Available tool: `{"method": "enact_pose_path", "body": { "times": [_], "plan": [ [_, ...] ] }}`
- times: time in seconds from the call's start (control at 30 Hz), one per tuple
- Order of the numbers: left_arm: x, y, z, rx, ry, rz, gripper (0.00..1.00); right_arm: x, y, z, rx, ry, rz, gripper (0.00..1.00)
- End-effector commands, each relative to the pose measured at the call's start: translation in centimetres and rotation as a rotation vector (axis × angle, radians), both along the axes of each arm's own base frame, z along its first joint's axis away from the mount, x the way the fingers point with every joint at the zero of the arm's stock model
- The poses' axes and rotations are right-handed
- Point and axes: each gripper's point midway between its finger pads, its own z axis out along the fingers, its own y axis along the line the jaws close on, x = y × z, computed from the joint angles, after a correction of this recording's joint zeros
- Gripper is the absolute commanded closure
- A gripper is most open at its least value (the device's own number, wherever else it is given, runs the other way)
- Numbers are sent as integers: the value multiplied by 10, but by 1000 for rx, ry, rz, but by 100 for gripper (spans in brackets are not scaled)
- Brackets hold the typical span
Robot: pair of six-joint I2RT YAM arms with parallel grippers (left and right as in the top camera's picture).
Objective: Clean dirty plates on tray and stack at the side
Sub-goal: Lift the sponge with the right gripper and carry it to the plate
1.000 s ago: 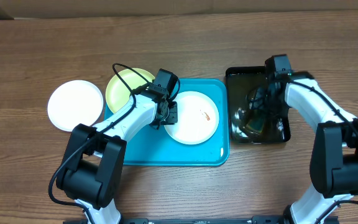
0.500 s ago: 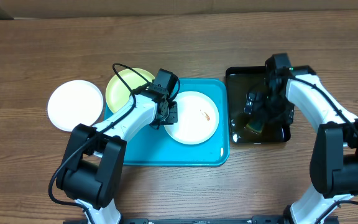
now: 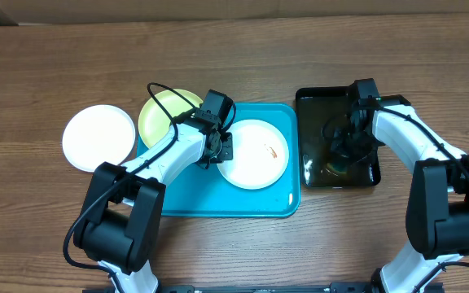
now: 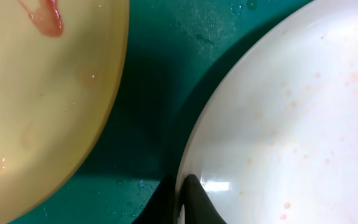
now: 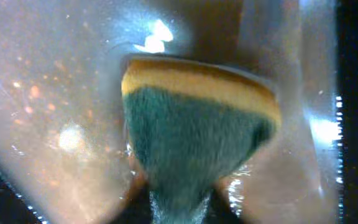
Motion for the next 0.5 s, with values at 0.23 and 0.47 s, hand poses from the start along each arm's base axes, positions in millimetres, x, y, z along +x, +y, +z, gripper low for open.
{"method": "enact_pose_path", "body": {
  "times": [0.23,0.47],
  "plan": [
    [-6,-1,-8,6,25,-16,92,9,0,18,3,-26,59,96],
    [-8,0,-8,16,32,-44,90,19,2,79,-17,-8,69,96]
  ]
}}
